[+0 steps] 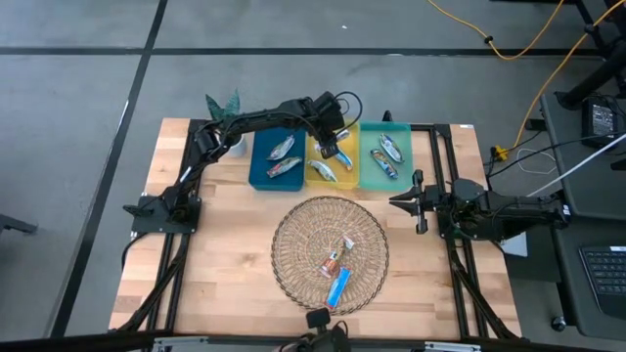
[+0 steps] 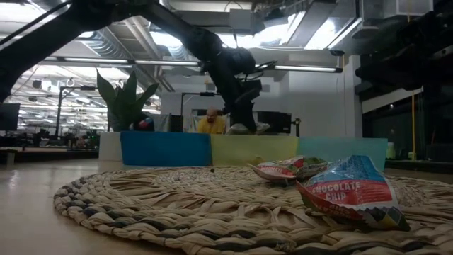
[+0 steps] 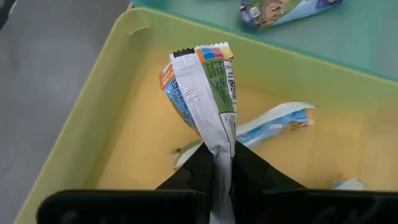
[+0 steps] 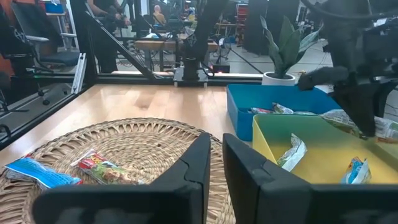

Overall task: Pick and place Granola Bars by type
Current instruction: Put the yellow granola bar into the yellow bin, then put the red granola bar into the blue bin

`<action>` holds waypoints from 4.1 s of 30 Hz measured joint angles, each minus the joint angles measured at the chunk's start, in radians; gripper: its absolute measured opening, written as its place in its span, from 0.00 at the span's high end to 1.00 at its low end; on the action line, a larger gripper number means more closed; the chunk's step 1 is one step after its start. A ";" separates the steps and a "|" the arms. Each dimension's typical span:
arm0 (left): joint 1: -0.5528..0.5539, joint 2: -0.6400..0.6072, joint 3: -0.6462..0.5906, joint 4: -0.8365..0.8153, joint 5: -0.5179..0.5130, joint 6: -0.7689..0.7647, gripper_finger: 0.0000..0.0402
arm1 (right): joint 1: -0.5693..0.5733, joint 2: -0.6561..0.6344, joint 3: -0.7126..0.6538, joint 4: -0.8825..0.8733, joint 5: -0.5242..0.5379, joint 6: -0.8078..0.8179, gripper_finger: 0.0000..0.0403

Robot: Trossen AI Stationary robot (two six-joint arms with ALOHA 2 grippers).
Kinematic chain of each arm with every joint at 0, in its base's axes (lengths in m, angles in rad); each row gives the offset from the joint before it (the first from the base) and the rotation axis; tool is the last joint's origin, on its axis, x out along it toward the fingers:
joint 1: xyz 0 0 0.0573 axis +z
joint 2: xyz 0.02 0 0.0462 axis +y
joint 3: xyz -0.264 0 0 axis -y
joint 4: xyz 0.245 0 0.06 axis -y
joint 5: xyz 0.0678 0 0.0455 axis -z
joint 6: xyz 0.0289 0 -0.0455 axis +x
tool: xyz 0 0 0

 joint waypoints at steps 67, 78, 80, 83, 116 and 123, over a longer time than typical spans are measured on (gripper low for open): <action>-0.221 0.019 0.425 -0.323 0.034 0.042 0.44 | 0.000 0.000 0.000 0.000 0.000 0.000 0.88; -0.339 -0.053 0.425 -0.340 0.034 0.044 0.45 | 0.000 0.000 0.000 0.000 0.000 -0.001 0.88; -0.358 -0.068 0.425 -0.339 0.033 0.045 0.45 | 0.000 0.000 0.000 0.000 0.000 -0.001 0.88; -0.385 -0.084 0.425 -0.340 0.033 0.044 0.46 | 0.000 0.000 0.000 0.000 0.000 -0.001 0.88; -0.842 -0.092 0.425 -0.353 -0.452 -0.506 0.49 | 0.000 0.000 0.000 0.000 0.000 -0.001 0.88; -0.903 -0.069 0.387 -0.464 -0.547 -0.705 0.49 | 0.000 0.000 0.000 0.000 0.000 0.000 0.88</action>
